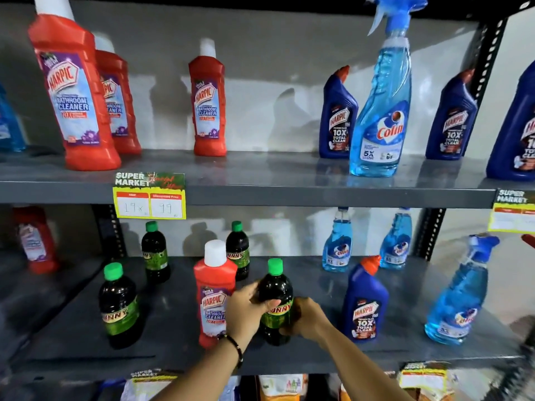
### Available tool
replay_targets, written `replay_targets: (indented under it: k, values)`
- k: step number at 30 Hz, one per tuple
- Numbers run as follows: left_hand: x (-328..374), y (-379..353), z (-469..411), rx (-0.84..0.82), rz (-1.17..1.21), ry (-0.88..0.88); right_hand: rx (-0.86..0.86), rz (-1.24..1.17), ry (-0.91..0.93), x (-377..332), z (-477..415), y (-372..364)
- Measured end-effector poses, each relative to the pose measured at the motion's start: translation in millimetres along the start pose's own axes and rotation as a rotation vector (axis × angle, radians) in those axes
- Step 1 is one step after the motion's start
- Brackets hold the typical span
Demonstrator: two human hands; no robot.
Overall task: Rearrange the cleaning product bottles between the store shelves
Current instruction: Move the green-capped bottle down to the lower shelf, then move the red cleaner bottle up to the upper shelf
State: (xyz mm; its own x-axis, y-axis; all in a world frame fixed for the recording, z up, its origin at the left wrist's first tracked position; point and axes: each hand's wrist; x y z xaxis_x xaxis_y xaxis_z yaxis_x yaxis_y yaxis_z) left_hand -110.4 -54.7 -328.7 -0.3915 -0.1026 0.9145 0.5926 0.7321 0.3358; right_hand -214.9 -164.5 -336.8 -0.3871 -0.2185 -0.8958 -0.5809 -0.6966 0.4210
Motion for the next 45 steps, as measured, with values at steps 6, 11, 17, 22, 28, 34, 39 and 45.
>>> replay_targets:
  k: [6,11,17,22,28,34,39,45]
  values:
    - [-14,-3,2,-0.013,-0.099,-0.002,-0.020,-0.028,-0.045,20,-9,-11]
    - [-15,-6,2,-0.016,-0.203,-0.023,-0.058,0.000,0.000,32,-13,-12]
    - [-20,1,5,-0.106,-0.271,0.015,0.056,-0.102,-0.075,44,-11,-24]
    - [-21,33,16,-0.138,-0.237,-0.034,0.280,-0.270,-0.200,50,15,-48]
    - [-26,94,21,0.165,-0.141,-0.086,0.133,-0.632,0.045,20,25,-93]
    - [-20,120,1,0.250,-0.179,-0.082,0.045,-0.524,0.246,-16,6,-110]
    - [-13,115,-16,0.047,-0.147,-0.004,0.013,-0.584,0.153,-32,1,-122]
    - [-8,115,-24,0.039,-0.157,0.012,0.089,-0.504,0.147,-40,0,-126]
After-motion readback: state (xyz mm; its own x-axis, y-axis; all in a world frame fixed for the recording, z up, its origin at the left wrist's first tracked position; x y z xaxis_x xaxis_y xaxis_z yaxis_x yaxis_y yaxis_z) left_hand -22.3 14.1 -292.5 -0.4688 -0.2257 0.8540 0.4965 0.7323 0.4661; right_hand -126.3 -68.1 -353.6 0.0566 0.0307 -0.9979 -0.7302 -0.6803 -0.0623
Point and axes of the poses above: each hand's wrist, its own z-axis away from the middle knuckle, its own y-axis out of the back of the hand, x = y × z, and after that the axes turned 10 degrees about -z, right-handed
